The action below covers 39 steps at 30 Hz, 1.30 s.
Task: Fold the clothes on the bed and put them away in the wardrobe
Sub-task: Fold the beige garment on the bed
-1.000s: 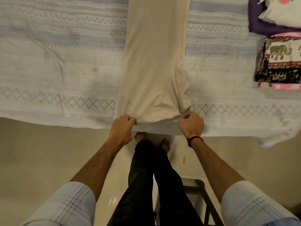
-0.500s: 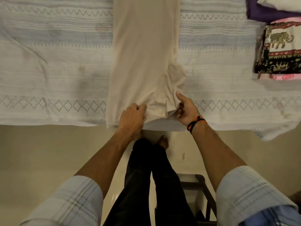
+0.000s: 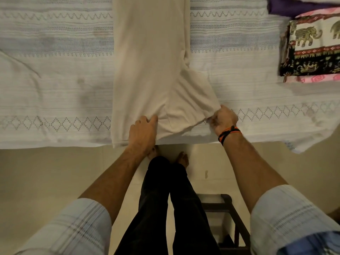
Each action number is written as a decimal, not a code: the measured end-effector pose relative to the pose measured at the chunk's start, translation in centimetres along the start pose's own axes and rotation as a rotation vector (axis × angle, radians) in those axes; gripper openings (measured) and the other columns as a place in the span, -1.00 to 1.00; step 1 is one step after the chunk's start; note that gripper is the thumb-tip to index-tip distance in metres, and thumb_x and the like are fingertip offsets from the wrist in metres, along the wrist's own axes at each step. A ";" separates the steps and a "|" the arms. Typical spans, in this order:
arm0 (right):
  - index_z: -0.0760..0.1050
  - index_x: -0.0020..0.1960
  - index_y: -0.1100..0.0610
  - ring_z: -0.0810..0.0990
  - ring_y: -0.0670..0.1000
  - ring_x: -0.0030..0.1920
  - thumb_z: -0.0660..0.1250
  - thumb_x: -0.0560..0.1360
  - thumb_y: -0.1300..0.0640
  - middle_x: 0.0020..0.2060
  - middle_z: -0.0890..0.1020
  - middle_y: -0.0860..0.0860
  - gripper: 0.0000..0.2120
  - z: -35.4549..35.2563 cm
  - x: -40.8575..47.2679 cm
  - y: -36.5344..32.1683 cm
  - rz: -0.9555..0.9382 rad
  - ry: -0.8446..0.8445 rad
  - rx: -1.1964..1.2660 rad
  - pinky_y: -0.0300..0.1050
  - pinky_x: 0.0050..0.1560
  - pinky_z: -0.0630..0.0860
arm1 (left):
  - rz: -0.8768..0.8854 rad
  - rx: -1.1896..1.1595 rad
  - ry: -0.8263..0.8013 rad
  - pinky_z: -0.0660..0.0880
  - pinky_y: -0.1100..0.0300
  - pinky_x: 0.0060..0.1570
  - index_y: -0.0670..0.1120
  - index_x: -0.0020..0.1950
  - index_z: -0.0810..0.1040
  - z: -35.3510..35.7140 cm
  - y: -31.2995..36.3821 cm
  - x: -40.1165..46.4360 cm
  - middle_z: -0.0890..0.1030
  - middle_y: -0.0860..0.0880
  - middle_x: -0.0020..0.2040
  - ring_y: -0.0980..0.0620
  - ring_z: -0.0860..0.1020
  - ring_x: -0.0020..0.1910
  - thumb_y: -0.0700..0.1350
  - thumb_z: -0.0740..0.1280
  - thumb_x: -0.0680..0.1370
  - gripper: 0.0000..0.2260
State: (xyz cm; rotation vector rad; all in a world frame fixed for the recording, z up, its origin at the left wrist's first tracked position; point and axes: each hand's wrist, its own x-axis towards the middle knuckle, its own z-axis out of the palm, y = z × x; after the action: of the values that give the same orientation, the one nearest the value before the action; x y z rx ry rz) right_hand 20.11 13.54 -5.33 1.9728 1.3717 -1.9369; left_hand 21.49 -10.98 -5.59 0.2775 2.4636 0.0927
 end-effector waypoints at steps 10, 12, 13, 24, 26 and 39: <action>0.59 0.10 0.23 0.62 0.04 -0.30 0.52 0.42 0.21 -0.06 0.67 0.15 -0.72 -0.2 2.1 0.4 -0.153 -0.109 -0.372 -0.09 -0.31 0.62 | 0.096 -0.106 0.204 0.52 0.00 -0.07 -0.11 0.25 0.44 -1.5 3.2 2.7 0.48 -0.16 0.16 -0.13 0.50 0.02 -0.01 0.40 0.52 -0.64; 0.59 0.06 0.13 0.66 0.04 -0.13 0.53 0.38 0.20 -0.06 0.66 0.05 -0.73 -0.6 2.8 0.4 -0.257 -0.006 -0.448 0.00 -0.06 0.66 | 0.091 -0.081 0.143 0.52 -0.02 -0.01 -0.11 0.31 0.41 -1.4 3.5 2.8 0.42 -0.17 0.24 -0.14 0.48 0.08 -0.01 0.42 0.51 -0.57; 0.59 0.06 0.10 0.64 0.02 -0.09 0.53 0.37 0.20 -0.07 0.65 0.01 -0.72 -0.8 2.9 0.3 -0.291 0.043 -0.464 -0.02 0.03 0.64 | 0.084 -0.054 0.114 0.51 -0.02 0.01 -0.11 0.32 0.40 -1.3 3.5 2.9 0.41 -0.17 0.26 -0.15 0.47 0.10 -0.01 0.42 0.51 -0.55; 0.65 -0.03 0.21 0.66 0.01 -0.09 0.65 0.05 -0.27 -0.09 0.70 0.00 -0.30 1.6 4.7 -4.8 -0.218 -0.280 -0.733 -0.07 -0.04 0.63 | 0.117 -0.059 0.178 0.38 -0.04 0.24 -0.10 0.41 0.32 -4.8 4.7 7.9 0.32 -0.19 0.40 -0.18 0.37 0.29 0.03 0.61 0.29 -0.21; 0.65 -0.03 0.19 0.67 0.01 -0.09 0.68 0.10 -0.19 -0.07 0.70 0.02 -0.38 2.1 4.7 -5.8 -0.192 -0.381 -0.806 -0.13 -0.15 0.62 | 0.141 -0.003 0.134 0.28 -0.11 0.37 -0.10 0.50 0.19 -4.7 5.2 9.0 0.16 -0.21 0.50 -0.22 0.25 0.41 0.10 0.63 0.23 -0.02; 0.62 0.15 0.30 0.70 0.12 0.03 0.57 0.29 0.33 0.01 0.72 0.13 -0.56 4.9 4.0 -5.5 0.035 -0.670 -0.542 0.01 0.02 0.65 | 0.142 0.056 0.023 -0.03 -0.14 0.51 -0.14 0.59 -0.24 -3.7 5.4 9.0 -0.23 -0.20 0.58 -0.26 -0.08 0.55 0.21 0.64 0.12 0.37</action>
State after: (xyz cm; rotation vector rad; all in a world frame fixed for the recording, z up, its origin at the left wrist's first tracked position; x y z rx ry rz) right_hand 12.25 16.16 -6.80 0.9780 1.4223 -1.7112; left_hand 13.23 -3.71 -7.37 0.4780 2.4696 0.0873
